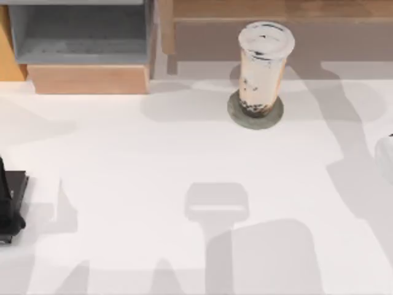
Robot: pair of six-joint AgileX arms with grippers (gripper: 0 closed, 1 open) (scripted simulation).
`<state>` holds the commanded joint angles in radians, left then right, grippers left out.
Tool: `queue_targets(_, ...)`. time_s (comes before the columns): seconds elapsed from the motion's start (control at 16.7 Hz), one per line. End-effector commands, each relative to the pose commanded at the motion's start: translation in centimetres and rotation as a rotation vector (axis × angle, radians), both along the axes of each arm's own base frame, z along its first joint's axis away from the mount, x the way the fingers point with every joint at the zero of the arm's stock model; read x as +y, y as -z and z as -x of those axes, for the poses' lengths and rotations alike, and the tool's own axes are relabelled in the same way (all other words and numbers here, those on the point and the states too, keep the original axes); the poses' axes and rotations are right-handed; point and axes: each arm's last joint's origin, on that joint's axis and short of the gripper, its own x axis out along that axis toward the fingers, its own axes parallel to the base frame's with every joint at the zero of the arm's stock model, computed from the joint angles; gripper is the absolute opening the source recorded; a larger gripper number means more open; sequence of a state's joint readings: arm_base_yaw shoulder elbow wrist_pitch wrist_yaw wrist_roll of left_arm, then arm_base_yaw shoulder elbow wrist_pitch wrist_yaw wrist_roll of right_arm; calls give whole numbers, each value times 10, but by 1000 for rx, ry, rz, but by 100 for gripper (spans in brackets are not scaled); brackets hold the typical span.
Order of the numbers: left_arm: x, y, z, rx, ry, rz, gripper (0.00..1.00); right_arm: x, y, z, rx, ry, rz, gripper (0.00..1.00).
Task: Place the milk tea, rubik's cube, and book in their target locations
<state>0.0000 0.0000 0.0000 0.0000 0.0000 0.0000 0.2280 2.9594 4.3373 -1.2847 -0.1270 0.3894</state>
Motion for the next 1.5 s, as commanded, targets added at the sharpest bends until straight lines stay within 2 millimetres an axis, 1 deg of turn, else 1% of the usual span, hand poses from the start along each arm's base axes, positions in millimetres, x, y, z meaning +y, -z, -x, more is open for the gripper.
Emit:
queue_targets(0.18,0,0,0,0,0,0,100,-36,0,2,-81,85,56,0)
queue_targets(0.42,0,0,0,0,0,0,100,-102,3,2,-148,262,194,0)
queue_targets(0.6,0,0,0,0,0,0,100,-145,17,-2,-123,367,297,0)
queue_targets(0.72,0,0,0,0,0,0,100,-164,27,-1,-101,406,340,0)
queue_targets(0.78,0,0,0,0,0,0,100,-170,31,0,-93,417,354,0)
queue_targets(0.9,0,0,0,0,0,0,100,-175,34,0,-85,424,364,0)
queue_targets(1.26,0,0,0,0,0,0,100,-173,33,0,-87,419,360,0)
queue_targets(1.38,0,0,0,0,0,0,100,-167,24,-2,-116,384,336,0)
queue_targets(1.5,0,0,0,0,0,0,100,-158,12,-9,-155,331,308,0)
